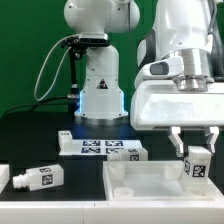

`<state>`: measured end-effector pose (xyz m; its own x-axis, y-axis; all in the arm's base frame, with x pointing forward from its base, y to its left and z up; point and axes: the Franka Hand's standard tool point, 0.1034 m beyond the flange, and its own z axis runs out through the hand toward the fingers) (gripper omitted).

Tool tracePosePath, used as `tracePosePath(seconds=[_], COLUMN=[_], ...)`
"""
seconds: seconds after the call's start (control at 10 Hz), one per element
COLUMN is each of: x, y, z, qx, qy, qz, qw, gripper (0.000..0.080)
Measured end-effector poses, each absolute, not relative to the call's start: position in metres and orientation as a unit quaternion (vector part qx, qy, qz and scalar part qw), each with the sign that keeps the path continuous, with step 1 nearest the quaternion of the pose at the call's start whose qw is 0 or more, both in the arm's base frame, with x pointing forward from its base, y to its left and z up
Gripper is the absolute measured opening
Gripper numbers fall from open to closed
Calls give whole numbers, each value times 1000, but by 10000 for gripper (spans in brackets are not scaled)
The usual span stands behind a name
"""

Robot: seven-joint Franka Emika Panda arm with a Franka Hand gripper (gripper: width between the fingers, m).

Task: Assemble one leg

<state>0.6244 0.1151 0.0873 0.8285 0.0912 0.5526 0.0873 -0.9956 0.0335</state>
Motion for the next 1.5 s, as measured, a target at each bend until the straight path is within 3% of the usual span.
tracePosePath(seconds=[0.2,0.3,0.4,0.5,0.6,0.7,0.9,1.3,1.5], x=[624,624,624,624,625,628,640,627,629], y=[115,115,115,114,111,99,102,108,115], z=[87,87,87,87,86,85,88,77,82], qx=[955,954,954,954,957,965,977,999,999], qy=[49,50,52,53,50,35,8,-21,-26], qz=[294,294,294,294,287,259,214,45,34], qw=[4,4,5,6,7,8,0,-4,-5], gripper=[285,341,476,476,609,639,648,649,649])
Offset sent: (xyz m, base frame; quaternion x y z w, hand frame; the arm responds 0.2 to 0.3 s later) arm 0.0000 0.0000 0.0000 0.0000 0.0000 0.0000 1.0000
